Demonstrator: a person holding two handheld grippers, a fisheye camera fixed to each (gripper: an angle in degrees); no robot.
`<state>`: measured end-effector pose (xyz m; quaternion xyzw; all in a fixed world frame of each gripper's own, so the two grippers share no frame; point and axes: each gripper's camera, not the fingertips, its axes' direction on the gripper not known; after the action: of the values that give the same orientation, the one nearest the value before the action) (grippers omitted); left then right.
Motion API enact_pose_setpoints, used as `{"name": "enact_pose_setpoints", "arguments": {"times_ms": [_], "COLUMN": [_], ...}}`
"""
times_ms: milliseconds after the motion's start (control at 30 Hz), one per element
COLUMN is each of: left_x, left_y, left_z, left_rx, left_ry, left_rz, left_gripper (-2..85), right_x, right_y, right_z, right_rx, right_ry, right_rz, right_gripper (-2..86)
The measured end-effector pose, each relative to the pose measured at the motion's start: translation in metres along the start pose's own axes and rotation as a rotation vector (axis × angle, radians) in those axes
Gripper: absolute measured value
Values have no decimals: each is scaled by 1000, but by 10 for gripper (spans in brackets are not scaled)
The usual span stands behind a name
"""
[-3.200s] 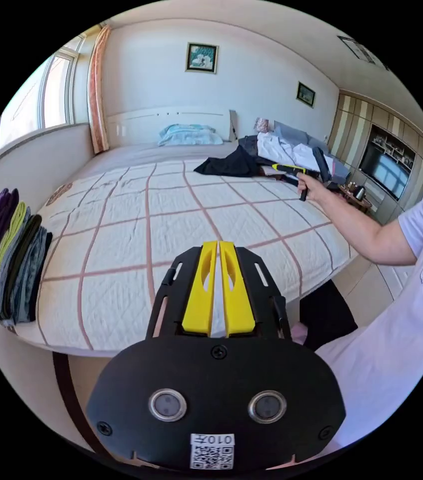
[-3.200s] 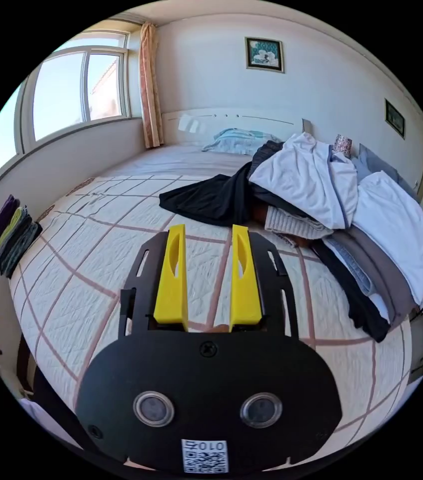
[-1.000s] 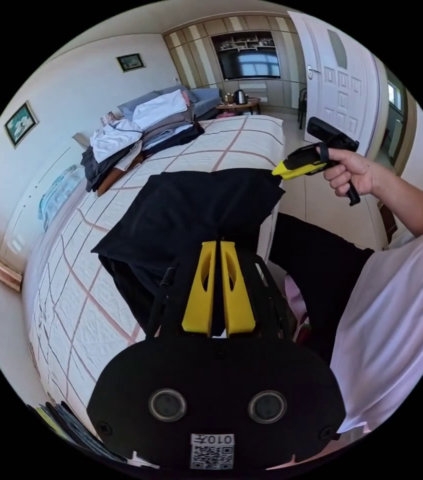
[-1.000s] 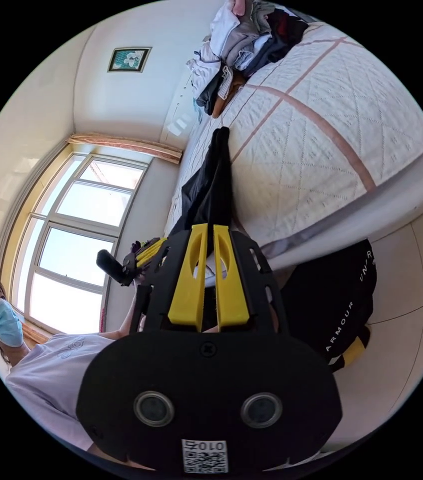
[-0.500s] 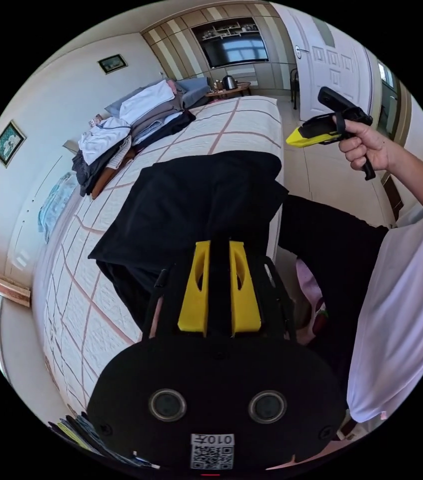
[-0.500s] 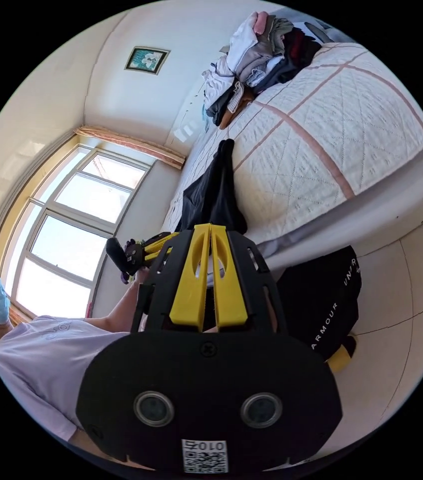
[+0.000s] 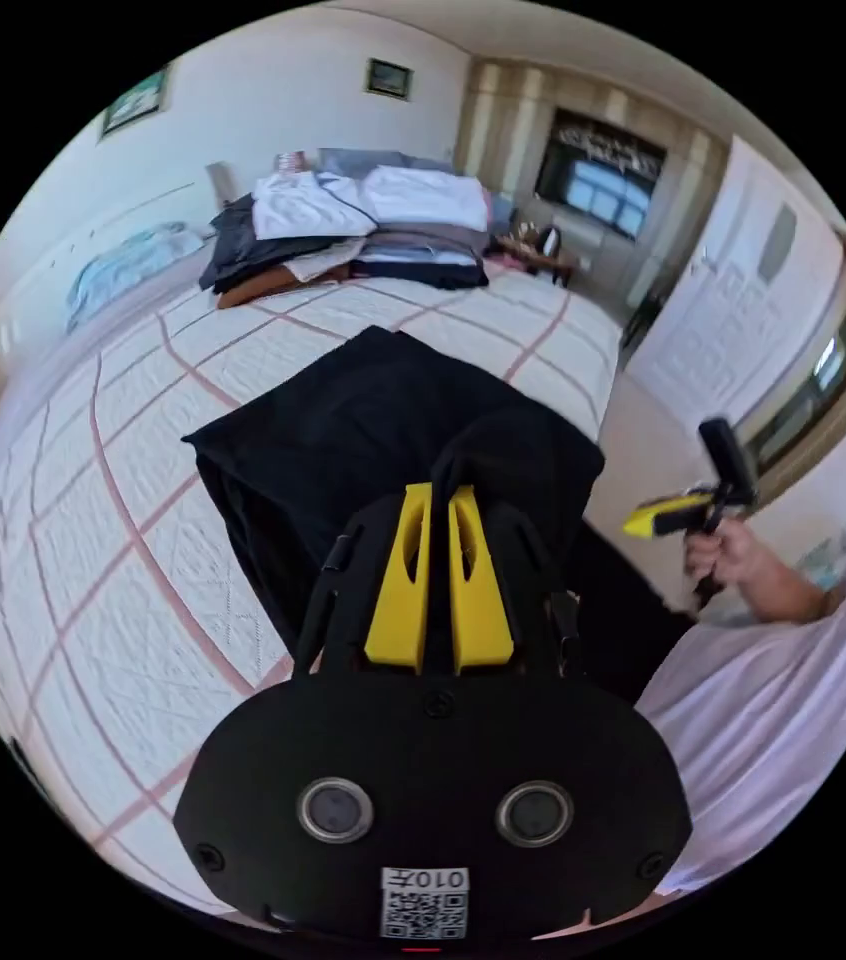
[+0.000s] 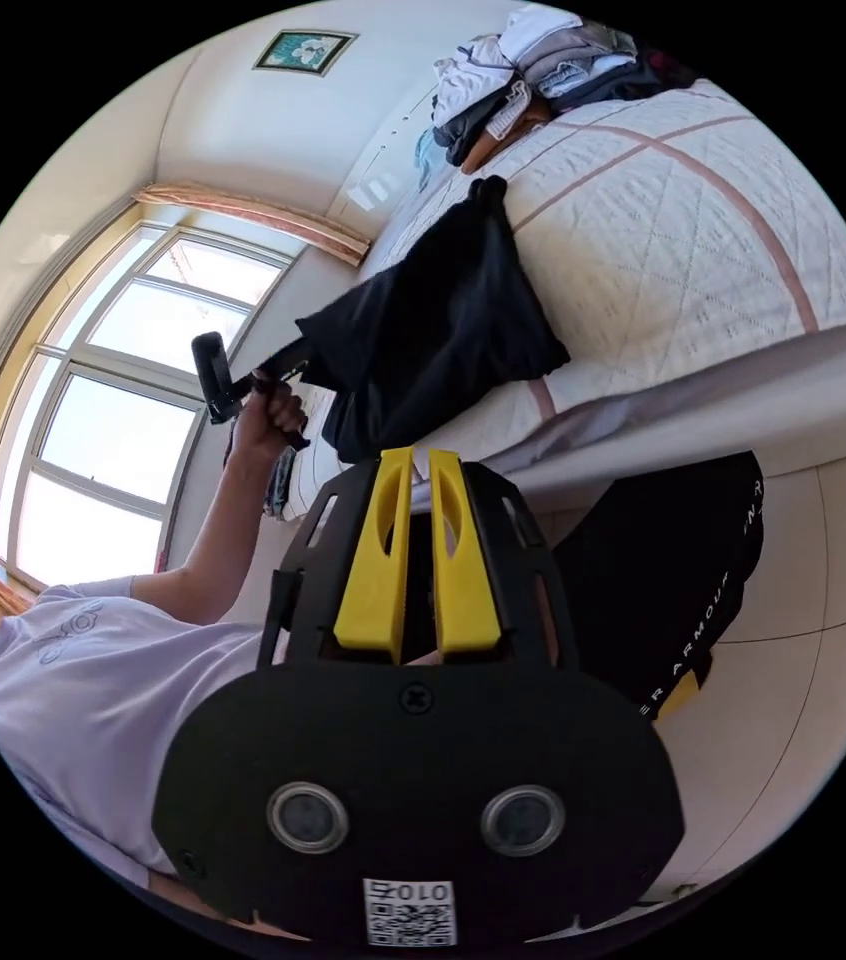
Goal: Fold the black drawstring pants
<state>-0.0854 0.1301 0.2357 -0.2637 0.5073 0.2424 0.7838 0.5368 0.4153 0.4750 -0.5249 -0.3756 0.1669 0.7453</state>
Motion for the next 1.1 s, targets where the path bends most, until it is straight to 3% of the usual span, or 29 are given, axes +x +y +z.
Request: {"name": "enact_pose_setpoints", "arguments": {"times_ms": [67,100,300,467,667,800,1000,1100], "left_x": [-66,-75,-113,-138,-168,-195,-226,-239], "left_y": [24,30,75,102,113,112,103,115], "left_z": [-38,-45,-90,-103,-165,-217,-321,-365], "left_rx": [178,205,287,307,370,404,466,475], "left_ry": [114,110,93,142,88,12,-125,-175], "left_rz": [-241,-264,-297,-323,-322,-342,-418,-476], "left_gripper": [7,7,3,4,5,7,11,13], "right_x": [-4,-5,-4,-13,-90,-118,-192,-187], "right_y": [-3,-7,-32,-45,-55,-97,-138,-150], "right_z": [11,17,26,38,18,8,-44,-72], "right_rx": [-5,-8,65,19,-84,-221,-218,-179], "right_ry": [13,16,11,100,347,382,624,609], "right_rz": [6,23,137,206,-64,-228,-427,-387], "right_gripper": [94,106,115,80,48,43,41,40]}}
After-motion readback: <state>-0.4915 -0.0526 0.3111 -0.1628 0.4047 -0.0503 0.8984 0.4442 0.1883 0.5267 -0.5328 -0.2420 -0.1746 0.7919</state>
